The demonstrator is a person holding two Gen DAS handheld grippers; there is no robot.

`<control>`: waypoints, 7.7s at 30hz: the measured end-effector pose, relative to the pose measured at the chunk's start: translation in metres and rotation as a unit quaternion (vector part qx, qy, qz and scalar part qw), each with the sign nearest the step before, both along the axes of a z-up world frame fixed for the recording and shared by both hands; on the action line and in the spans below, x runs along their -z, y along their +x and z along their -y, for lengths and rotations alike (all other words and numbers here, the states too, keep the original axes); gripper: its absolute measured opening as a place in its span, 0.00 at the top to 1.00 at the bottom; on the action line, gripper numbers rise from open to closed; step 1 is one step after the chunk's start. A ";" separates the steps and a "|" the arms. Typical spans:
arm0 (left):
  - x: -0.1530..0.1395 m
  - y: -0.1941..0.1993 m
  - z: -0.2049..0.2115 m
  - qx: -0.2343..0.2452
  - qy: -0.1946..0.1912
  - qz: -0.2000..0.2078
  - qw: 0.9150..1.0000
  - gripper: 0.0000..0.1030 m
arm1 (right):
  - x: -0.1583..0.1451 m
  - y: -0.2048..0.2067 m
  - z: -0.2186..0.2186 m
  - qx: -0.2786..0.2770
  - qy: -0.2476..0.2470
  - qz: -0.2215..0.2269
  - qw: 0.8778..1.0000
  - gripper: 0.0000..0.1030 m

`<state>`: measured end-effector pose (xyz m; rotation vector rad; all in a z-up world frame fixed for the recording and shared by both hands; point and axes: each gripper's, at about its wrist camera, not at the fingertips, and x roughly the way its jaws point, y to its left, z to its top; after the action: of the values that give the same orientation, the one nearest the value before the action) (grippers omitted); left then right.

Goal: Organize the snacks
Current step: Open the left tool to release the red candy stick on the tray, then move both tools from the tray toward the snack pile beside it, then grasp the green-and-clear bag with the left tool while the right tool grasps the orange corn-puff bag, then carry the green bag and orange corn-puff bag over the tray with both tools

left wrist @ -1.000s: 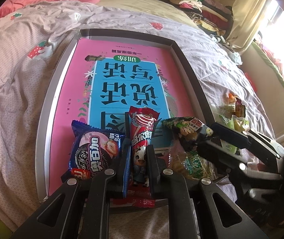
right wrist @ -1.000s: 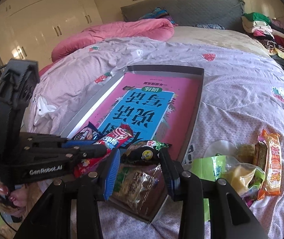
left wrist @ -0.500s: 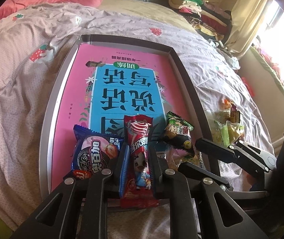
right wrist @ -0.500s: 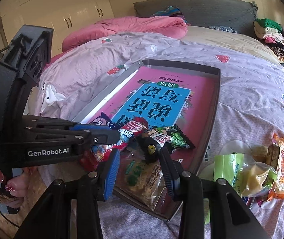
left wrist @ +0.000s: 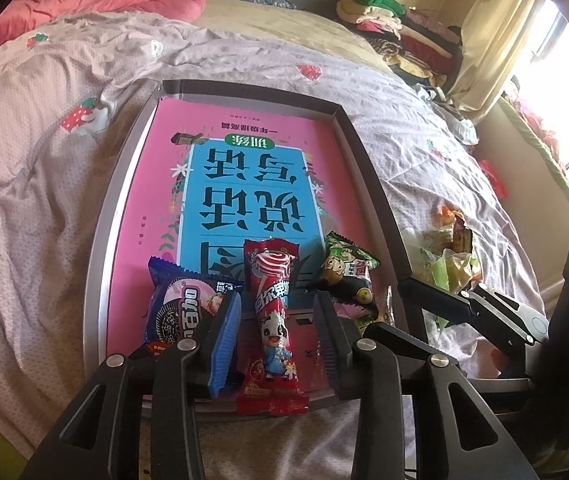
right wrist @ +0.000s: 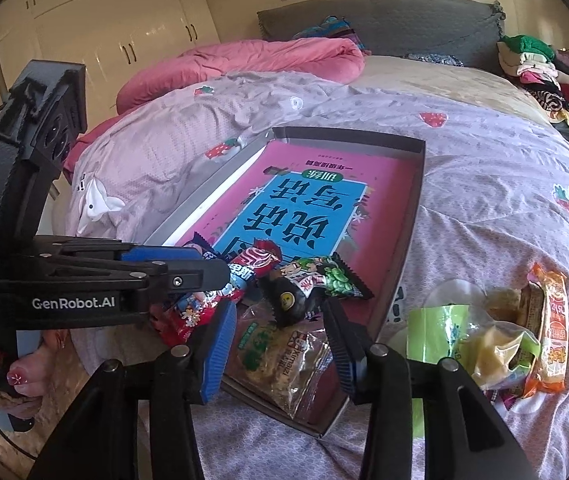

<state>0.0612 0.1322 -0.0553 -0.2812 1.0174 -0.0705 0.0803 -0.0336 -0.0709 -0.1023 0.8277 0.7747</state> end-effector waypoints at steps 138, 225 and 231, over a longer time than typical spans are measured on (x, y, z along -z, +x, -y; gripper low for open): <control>-0.004 0.045 0.182 0.208 0.088 -0.001 0.974 0.26 | -0.006 0.038 0.184 0.229 0.001 -0.023 0.973 0.37; 0.002 0.057 0.179 0.181 0.051 0.012 0.982 0.60 | 0.016 0.072 0.190 0.194 0.041 -0.056 0.978 0.77; -0.009 0.048 0.172 0.175 0.043 0.019 0.983 0.60 | 0.010 0.064 0.190 0.192 0.051 -0.051 0.979 0.77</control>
<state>0.1092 -0.0394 -0.0460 -0.0199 1.0210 -0.3492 0.1443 -0.2233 -0.0809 0.1871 0.8700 0.4589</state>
